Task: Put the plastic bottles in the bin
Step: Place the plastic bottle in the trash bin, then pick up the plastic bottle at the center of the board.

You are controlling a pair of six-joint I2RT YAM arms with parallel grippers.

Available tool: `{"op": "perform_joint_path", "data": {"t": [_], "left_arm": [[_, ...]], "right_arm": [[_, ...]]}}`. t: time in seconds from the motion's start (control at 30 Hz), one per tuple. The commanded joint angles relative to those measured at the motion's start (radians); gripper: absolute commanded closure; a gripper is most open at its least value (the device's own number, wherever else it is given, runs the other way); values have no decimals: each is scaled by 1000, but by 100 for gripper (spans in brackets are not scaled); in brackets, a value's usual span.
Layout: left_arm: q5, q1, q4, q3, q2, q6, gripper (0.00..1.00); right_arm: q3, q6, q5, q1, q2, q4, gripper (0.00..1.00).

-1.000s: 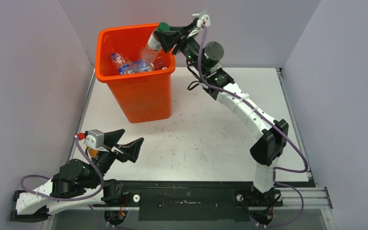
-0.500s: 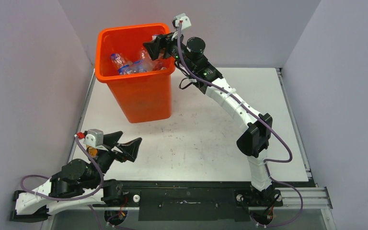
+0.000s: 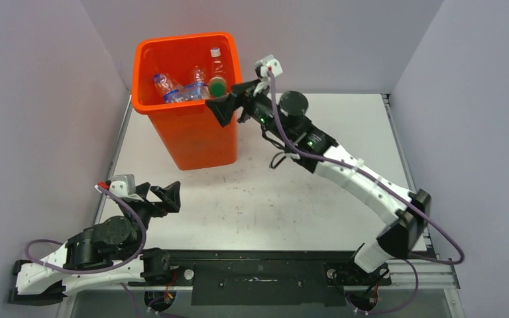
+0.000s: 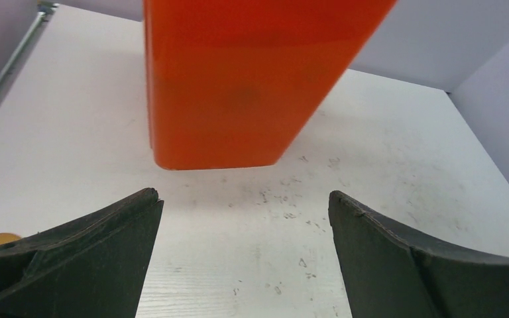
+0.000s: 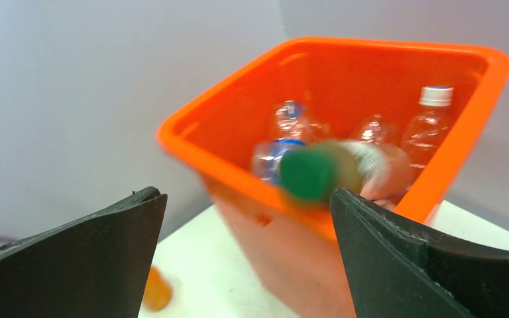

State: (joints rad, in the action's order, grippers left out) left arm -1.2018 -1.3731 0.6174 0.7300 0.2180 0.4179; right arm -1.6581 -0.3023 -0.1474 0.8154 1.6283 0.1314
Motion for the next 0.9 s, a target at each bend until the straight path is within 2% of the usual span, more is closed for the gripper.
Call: {"op": "perform_joint_path", "data": {"t": [0.0, 0.1, 0.2, 0.3, 0.43, 0.53, 0.73, 0.8, 0.87], "left_arm": [[-211, -4, 187, 75, 40, 180, 4], [-276, -4, 265, 92, 55, 269, 4], [-312, -3, 295, 98, 67, 303, 4], [-343, 8, 338, 115, 89, 331, 4], [-341, 81, 587, 185, 175, 548, 4], [-294, 152, 635, 209, 248, 601, 4], [-187, 246, 373, 203, 353, 310, 4], [-120, 334, 233, 183, 366, 167, 4], [33, 491, 101, 168, 385, 44, 4]], "right_arm": [[240, 0, 58, 60, -215, 196, 0], [360, -1, 90, 65, -292, 232, 0], [365, 21, 106, 66, -295, 209, 4], [378, 5, 91, 73, -309, 221, 5], [495, -66, 79, 85, -355, 299, 5], [589, -117, 58, 99, -375, 363, 5], [721, -133, 75, 149, -386, 359, 5], [763, -145, 78, 153, -402, 355, 5], [796, -148, 86, 157, -416, 343, 5]]}}
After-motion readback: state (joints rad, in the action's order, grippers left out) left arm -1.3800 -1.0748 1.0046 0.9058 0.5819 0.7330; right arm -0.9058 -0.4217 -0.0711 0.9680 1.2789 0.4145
